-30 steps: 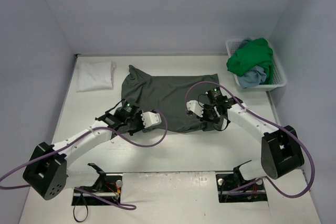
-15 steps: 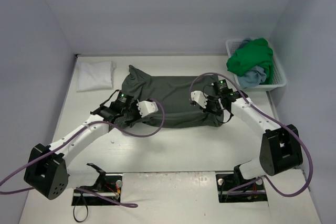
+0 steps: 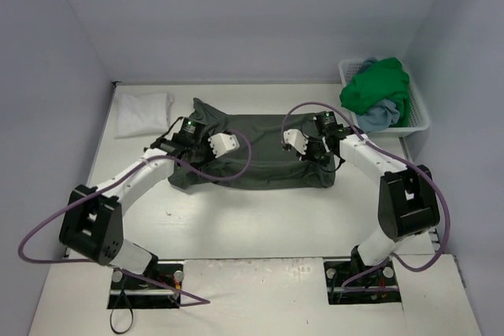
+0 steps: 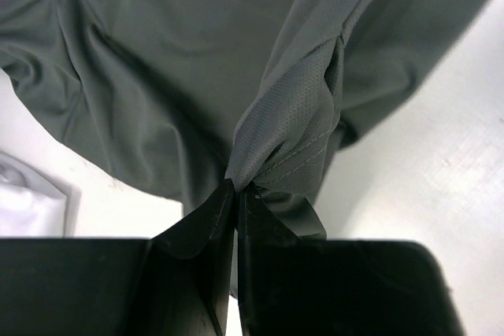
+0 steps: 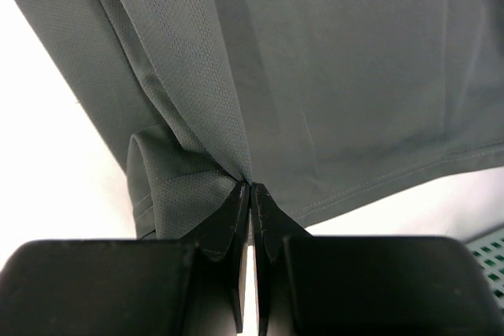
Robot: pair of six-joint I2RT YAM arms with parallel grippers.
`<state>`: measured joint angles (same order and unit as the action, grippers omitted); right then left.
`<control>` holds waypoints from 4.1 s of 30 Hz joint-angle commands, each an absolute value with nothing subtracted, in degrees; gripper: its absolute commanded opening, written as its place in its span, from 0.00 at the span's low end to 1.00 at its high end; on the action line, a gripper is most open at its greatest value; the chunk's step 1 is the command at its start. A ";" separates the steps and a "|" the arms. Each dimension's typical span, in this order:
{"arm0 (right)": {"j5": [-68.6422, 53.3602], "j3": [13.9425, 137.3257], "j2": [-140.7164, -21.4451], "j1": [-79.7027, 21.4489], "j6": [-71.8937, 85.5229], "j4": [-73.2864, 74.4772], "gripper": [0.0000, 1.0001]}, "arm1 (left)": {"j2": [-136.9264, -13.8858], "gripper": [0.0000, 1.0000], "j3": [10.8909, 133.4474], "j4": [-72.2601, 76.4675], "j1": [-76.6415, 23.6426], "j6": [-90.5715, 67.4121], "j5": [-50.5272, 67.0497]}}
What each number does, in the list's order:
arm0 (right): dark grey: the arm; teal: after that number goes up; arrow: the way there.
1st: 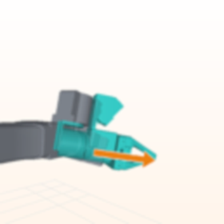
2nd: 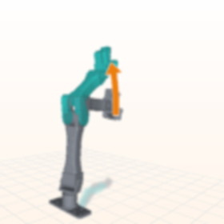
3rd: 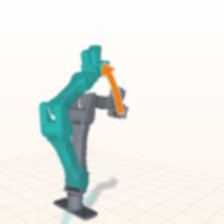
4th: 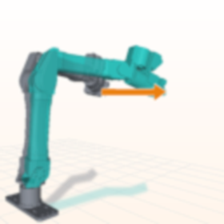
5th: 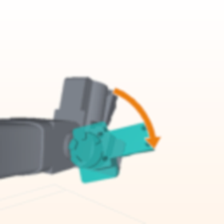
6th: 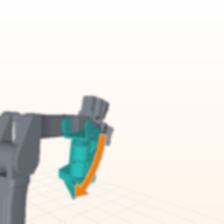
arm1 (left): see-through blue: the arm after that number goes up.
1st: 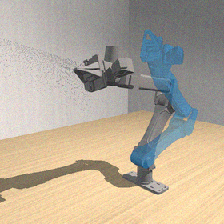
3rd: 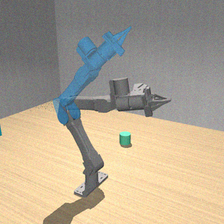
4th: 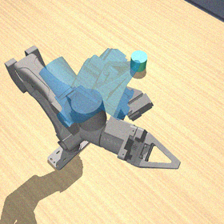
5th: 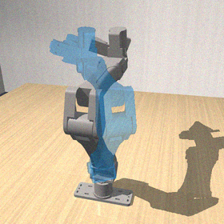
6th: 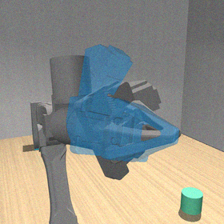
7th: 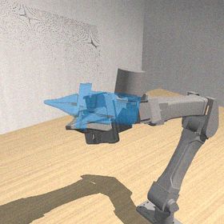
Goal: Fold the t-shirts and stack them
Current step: Fold the flattened tshirt in 1/3 of the way
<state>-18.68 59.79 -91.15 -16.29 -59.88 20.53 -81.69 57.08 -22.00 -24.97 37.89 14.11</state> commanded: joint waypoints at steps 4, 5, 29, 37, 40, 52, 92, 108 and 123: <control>-18.72 64.24 -94.65 -14.68 -60.91 18.11 0.00 | -89.28 0.00 65.82 -18.20 -23.73 40.08 14.77; -18.81 64.94 -95.18 -14.42 -60.91 17.93 0.00 | -90.17 0.00 66.61 -18.19 -23.56 40.17 14.77; -13.37 69.79 -106.34 -13.18 -55.38 7.22 0.08 | -101.68 0.00 72.07 -16.53 -19.69 43.16 10.46; -4.32 67.15 -103.54 -13.18 -45.37 1.15 0.39 | -104.76 0.24 72.86 -16.17 -19.78 41.40 9.67; 2.70 65.66 -100.38 -13.10 -41.24 -5.86 0.39 | -104.85 0.34 72.42 -16.00 -19.95 40.87 9.23; 3.79 63.90 -87.55 -13.10 -34.01 0.59 0.39 | -104.59 0.37 72.60 -17.40 -20.92 38.76 7.12; -17.41 57.13 -94.83 -17.75 -41.13 10.73 0.00 | -102.30 0.15 67.85 -15.47 -21.71 36.74 10.11; -7.57 55.81 -99.05 -17.67 -39.64 1.76 0.00 | -101.96 0.10 65.74 -14.41 -21.80 37.62 9.84; 5.80 56.34 -102.30 -16.53 -36.48 -8.08 0.00 | -100.02 0.08 61.26 -12.39 -21.80 39.20 9.14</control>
